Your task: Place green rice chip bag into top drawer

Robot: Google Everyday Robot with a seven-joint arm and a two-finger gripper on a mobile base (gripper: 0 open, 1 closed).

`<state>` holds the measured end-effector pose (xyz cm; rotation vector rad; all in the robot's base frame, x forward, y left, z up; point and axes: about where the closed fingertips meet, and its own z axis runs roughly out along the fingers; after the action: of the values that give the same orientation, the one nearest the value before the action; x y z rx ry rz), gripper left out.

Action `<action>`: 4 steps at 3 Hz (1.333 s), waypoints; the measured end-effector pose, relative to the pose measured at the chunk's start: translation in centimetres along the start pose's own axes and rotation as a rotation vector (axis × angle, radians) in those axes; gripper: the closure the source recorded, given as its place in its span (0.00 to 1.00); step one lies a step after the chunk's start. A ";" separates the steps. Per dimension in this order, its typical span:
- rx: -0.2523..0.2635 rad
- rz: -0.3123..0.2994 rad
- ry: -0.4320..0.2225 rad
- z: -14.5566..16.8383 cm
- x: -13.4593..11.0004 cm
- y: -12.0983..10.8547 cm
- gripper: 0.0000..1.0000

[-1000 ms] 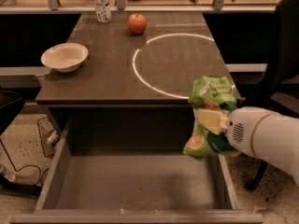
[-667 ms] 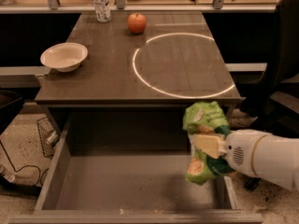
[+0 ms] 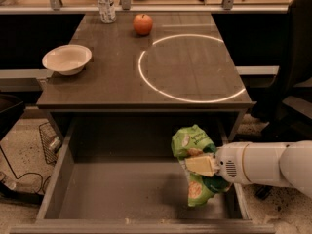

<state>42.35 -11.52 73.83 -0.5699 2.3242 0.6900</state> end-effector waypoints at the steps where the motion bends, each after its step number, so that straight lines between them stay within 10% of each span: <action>1: -0.054 -0.032 0.044 1.8 0.4 0.4 1.00; 4: -0.057 -0.032 0.057 2.1 0.8 0.4 0.27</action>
Offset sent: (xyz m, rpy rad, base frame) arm 0.0027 0.0125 -0.0125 -0.0010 0.0251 0.0683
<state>42.54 -10.04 72.05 -0.6595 2.3486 0.7363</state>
